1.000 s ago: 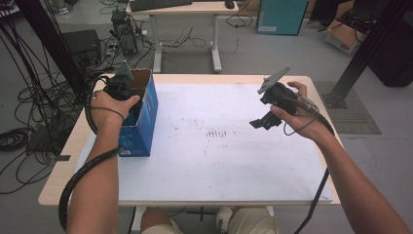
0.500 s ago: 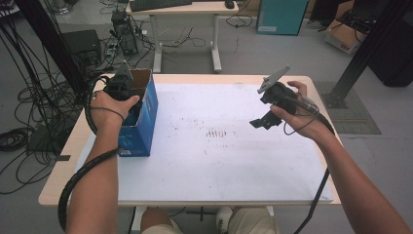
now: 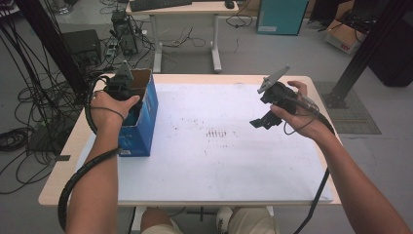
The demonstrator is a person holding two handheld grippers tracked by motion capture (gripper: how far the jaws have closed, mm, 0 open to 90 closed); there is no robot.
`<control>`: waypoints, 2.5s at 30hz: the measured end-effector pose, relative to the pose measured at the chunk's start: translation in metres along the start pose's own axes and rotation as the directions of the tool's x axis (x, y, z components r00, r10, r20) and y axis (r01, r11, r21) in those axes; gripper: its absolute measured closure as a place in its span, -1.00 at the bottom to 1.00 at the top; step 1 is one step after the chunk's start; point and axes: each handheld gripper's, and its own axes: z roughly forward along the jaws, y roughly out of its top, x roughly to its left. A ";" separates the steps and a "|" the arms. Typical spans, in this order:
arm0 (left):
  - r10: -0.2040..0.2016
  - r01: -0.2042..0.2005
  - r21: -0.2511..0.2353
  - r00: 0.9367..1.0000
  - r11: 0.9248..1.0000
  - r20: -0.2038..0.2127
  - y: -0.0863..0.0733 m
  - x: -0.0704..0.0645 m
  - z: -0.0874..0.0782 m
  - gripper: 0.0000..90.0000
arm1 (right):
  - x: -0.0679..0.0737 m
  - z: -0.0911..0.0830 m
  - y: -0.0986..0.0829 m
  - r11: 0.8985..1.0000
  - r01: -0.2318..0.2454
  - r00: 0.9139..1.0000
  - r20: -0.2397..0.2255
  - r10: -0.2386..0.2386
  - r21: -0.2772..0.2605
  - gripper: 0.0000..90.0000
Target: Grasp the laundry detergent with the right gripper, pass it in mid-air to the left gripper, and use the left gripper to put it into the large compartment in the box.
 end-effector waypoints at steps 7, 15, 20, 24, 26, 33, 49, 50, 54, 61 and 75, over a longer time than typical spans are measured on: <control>0.001 -0.001 0.002 1.000 1.000 -0.001 0.000 0.000 0.000 -0.18 | 0.000 -0.001 0.000 1.000 0.003 1.000 0.000 -0.003 0.001 -0.89; 0.001 -0.001 0.000 1.000 1.000 -0.001 0.000 0.000 0.000 -0.18 | 0.000 -0.002 -0.001 1.000 0.009 1.000 0.000 -0.009 0.003 -0.89; 0.000 0.000 -0.003 1.000 1.000 -0.001 0.000 0.000 0.000 -0.18 | 0.000 -0.001 -0.001 1.000 0.001 1.000 0.003 -0.001 0.004 -0.89; 0.002 -0.002 -0.002 1.000 1.000 -0.001 0.000 0.000 0.000 -0.18 | 0.001 -0.001 -0.001 1.000 0.000 1.000 0.004 0.000 0.003 -0.89; 0.002 -0.002 -0.004 1.000 1.000 -0.002 -0.001 0.000 0.000 -0.18 | 0.000 0.000 -0.001 1.000 0.002 1.000 0.005 -0.002 0.003 -0.89; 0.007 -0.007 -0.003 1.000 1.000 -0.008 -0.001 -0.001 0.000 -0.18 | 0.000 -0.001 -0.002 1.000 0.007 1.000 0.004 -0.007 0.009 -0.89; 0.012 -0.013 -0.034 0.999 0.999 -0.032 -0.003 -0.002 -0.015 -0.35 | 0.001 0.000 -0.001 1.000 0.011 1.000 0.002 -0.011 0.001 -0.89; 0.011 -0.012 -0.035 0.999 0.999 -0.034 -0.003 -0.003 -0.016 -0.35 | 0.000 0.000 -0.001 1.000 0.020 1.000 0.000 -0.020 -0.003 -0.89; 0.010 -0.012 -0.035 0.999 0.999 -0.043 -0.003 -0.003 -0.021 -0.38 | 0.001 -0.002 -0.001 1.000 0.004 1.000 0.006 -0.004 -0.006 -0.89; 0.019 -0.021 -0.036 0.998 0.999 -0.059 -0.006 -0.003 -0.027 -0.41 | 0.000 -0.002 -0.001 1.000 0.006 1.000 0.005 -0.006 -0.013 -0.89; 0.060 -0.063 -0.046 0.996 0.997 -0.061 -0.015 -0.008 -0.045 -0.48 | 0.001 -0.001 -0.001 1.000 -0.002 1.000 0.001 0.002 -0.009 -0.89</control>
